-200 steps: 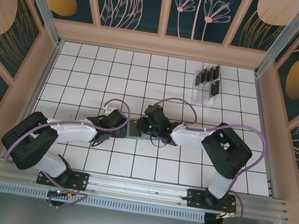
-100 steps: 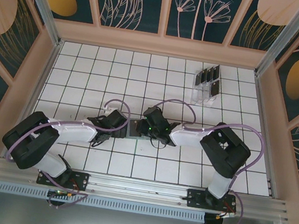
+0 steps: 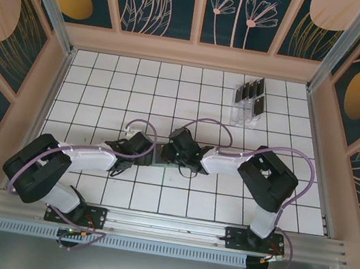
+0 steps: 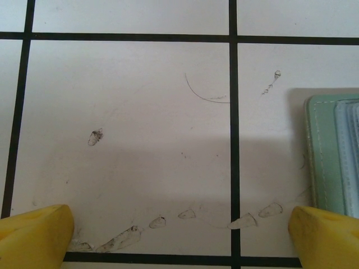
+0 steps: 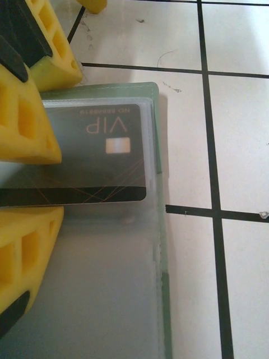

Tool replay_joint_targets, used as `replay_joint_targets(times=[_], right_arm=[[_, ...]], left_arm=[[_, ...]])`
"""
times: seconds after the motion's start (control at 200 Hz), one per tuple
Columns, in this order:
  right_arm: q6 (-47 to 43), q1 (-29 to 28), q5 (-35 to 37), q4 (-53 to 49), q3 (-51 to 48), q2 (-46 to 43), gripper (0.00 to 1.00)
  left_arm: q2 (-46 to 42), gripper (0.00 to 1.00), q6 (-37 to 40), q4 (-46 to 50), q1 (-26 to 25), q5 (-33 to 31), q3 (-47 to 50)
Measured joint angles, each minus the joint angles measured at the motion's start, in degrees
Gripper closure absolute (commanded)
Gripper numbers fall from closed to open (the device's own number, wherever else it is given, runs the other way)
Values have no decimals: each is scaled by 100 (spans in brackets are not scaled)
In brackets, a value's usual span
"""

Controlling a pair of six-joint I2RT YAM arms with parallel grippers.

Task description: Put the credit cards into the card holder

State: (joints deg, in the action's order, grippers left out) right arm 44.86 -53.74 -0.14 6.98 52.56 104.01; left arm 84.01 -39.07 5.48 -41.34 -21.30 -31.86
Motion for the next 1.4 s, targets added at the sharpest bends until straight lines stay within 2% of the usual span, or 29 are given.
replay_joint_targets(times=[0.185, 0.771, 1.076, 1.211, 1.346, 1.396], right_arm=[[-109, -55, 35, -146, 127, 0, 57], [-271, -302, 142, -660, 529, 98, 55], [-304, -337, 120, -715, 619, 166, 54], [-308, -317, 177, -778, 494, -179, 54], [-328, -227, 358, -833, 295, -922, 54], [-352, -170, 470, -857, 170, -1217, 51]], left_arm=[[-28, 1, -2, 13, 7, 7, 0], [-1005, 2, -223, 378, 11, -205, -9], [-1036, 1, -282, 420, 11, -210, -149], [-1043, 1, -284, 415, 11, -155, -157], [-1040, 1, -275, 352, 22, 33, -157], [-1036, 1, -260, 271, 22, 138, -155]])
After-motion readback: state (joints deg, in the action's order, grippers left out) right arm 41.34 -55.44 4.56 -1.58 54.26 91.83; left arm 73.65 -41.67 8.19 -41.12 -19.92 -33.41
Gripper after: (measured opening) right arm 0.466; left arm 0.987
